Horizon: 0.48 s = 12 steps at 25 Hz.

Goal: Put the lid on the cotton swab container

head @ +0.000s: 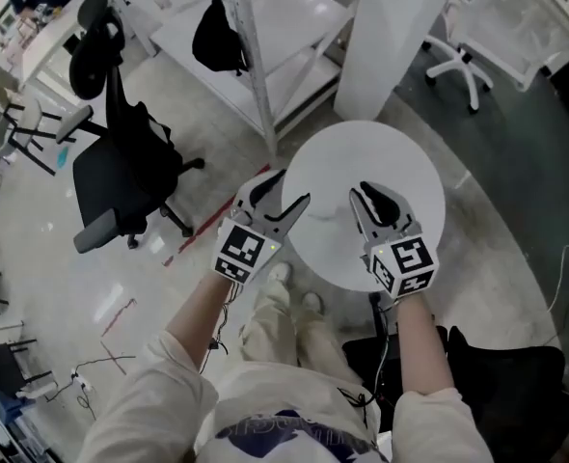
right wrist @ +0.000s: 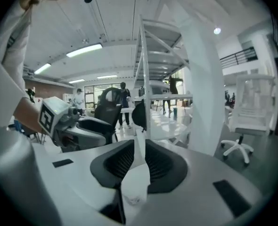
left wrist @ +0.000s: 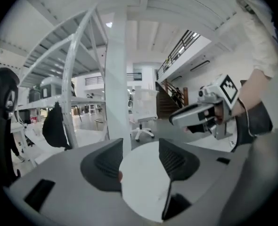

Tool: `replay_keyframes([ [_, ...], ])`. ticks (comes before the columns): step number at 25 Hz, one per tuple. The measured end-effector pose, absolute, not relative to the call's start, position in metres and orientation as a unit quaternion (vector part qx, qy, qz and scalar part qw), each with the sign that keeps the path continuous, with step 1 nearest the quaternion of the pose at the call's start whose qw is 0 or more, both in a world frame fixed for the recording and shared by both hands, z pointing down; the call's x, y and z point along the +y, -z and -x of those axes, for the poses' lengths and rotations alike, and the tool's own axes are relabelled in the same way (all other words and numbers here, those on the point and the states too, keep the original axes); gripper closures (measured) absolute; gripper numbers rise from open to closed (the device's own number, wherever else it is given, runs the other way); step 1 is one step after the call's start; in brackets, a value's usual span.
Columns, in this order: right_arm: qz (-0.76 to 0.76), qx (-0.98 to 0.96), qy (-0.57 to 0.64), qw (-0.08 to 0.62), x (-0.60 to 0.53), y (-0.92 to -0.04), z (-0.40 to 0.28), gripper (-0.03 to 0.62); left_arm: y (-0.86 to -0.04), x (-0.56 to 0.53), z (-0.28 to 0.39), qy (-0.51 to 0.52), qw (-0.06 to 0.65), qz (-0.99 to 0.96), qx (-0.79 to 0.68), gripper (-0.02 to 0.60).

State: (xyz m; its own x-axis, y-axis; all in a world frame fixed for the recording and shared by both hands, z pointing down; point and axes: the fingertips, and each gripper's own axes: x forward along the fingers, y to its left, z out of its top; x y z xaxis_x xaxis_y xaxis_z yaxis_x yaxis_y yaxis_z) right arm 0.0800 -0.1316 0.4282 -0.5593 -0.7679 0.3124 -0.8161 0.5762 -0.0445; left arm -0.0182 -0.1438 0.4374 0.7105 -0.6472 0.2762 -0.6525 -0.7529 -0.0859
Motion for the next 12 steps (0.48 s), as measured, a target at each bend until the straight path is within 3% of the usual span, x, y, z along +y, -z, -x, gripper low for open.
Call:
replay_keyframes([
  [6,-0.544,-0.834,-0.048,0.075,-0.113,-0.356,-0.095,0.564,-0.336,-0.124,0.007,-0.067,-0.021,-0.892,-0.447,0.406],
  [12,-0.581,-0.813,-0.030,0.042,-0.094,-0.324,-0.104,0.585,-0.295,-0.099,0.001,-0.028,-0.036,-0.863,-0.503,0.486],
])
